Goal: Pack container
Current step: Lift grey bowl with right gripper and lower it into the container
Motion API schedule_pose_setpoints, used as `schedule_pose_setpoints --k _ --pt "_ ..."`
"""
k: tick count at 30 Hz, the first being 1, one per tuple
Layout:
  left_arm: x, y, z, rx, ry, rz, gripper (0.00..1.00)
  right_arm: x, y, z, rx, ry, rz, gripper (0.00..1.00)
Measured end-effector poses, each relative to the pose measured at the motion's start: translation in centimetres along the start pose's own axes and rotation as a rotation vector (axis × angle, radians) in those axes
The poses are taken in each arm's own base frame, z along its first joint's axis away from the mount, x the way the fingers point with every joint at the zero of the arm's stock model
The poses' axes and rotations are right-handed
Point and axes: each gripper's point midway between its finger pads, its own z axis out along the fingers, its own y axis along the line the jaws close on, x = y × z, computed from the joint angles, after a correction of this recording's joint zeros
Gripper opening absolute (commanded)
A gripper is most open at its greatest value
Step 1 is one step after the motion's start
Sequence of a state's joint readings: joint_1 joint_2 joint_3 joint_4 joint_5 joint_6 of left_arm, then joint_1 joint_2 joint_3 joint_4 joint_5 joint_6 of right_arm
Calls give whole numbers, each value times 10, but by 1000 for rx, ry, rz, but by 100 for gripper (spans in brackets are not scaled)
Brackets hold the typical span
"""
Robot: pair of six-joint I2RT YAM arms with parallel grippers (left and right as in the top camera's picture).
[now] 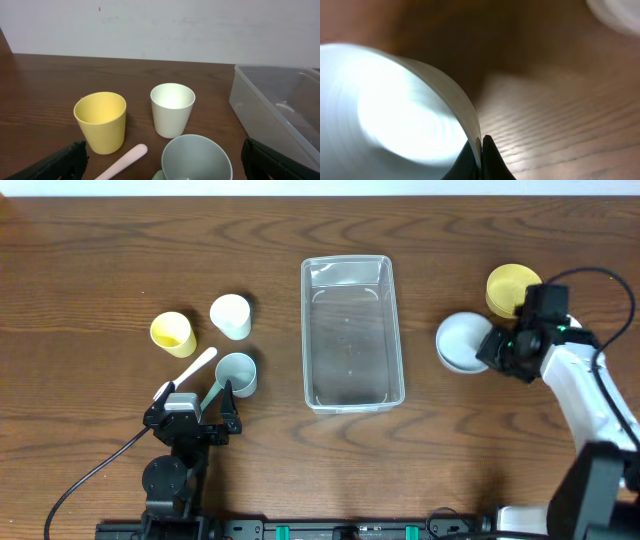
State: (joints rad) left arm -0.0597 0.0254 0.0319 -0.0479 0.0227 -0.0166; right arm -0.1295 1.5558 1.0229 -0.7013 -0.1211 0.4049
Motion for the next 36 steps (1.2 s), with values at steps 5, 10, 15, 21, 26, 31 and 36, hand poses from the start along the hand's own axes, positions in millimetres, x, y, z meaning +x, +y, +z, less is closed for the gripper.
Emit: schedule_pose_setpoints --k 5,10,15,21,26,31,36 --pt "0 0 0 0 0 0 98 -21 52 -58 -158 -147 -151 2" --pt "0 0 0 0 0 0 98 -21 119 -104 -344 -284 -312 1" --pt "0 0 0 0 0 0 98 -7 183 -118 -492 -349 -418 2" --pt "0 0 0 0 0 0 98 7 240 -103 -577 -372 -464 2" --pt "0 0 0 0 0 0 98 18 260 -54 -558 -309 -449 1" --pt "0 0 0 0 0 0 98 27 260 -7 -484 -219 -439 2" --pt "0 0 0 0 0 0 98 25 256 8 -427 -192 -429 2"
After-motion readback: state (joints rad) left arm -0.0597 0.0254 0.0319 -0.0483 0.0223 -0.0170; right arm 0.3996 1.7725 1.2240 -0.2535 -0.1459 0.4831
